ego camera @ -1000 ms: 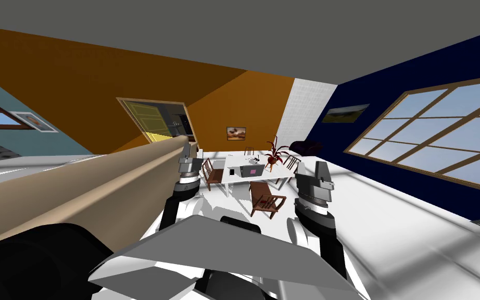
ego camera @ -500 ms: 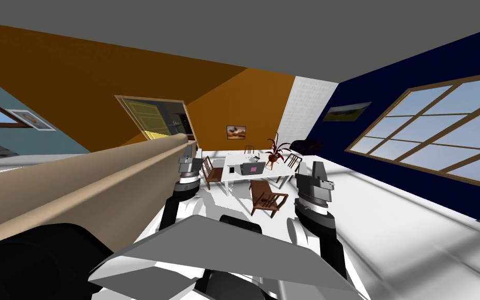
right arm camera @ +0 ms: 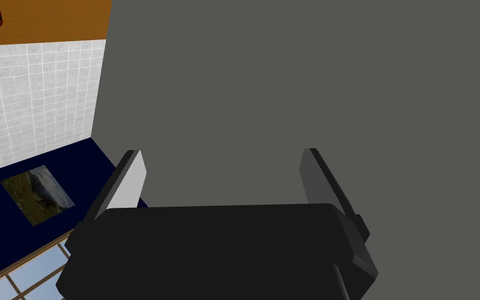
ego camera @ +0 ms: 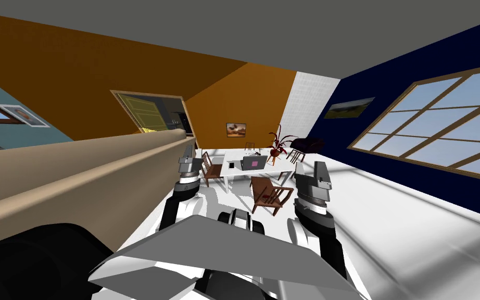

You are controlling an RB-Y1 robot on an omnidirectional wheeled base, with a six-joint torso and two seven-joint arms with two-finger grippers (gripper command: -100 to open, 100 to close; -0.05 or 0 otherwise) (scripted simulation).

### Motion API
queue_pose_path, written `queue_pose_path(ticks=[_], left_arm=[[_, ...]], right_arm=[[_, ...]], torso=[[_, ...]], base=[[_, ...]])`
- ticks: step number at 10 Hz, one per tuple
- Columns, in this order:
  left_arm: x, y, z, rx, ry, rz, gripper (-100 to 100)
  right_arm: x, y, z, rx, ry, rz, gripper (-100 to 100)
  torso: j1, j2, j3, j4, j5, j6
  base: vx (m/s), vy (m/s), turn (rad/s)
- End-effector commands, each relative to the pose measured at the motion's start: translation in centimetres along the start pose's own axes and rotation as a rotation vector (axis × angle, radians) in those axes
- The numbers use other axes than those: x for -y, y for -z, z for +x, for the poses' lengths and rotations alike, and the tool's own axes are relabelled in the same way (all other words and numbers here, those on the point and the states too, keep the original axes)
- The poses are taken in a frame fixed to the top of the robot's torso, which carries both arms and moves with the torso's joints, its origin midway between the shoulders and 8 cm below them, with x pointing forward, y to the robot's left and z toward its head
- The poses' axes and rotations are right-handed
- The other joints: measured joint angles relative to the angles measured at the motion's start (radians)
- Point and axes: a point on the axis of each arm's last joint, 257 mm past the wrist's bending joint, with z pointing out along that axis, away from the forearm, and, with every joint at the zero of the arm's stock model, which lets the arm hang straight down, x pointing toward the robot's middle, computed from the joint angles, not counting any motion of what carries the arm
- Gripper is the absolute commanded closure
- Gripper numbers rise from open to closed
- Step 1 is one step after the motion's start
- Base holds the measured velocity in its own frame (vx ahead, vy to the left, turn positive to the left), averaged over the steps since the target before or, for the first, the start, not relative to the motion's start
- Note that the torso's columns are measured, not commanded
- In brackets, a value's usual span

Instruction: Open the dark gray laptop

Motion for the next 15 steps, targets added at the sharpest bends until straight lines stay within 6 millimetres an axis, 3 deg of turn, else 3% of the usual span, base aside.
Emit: queue_pose_path(ticks=[1,8,15], left_arm=[[0.0,0.0,0.0,0.0,0.0,0.0,0],[0.0,0.0,0.0,0.0,0.0,0.0,0],[0.0,0.0,0.0,0.0,0.0,0.0,0]], right_arm=[[0.9,0.1,1.3,-0.083,0.064,0.013,-100],[6.4,1.1,4.5,-0.278,0.39,0.085,-100],[11.8,2.1,6.0,-0.409,0.706,0.141,-100]], torso=[[0.001,0.009,-0.02,0.01,0.0,0.0],[0.0,0.013,-0.025,0.014,0.0,0.0],[-0.001,0.013,-0.025,0.014,0.0,0.0]], base=[[0.02,0.053,-0.027],[0.041,0.091,-0.056],[0.043,0.104,-0.056]])
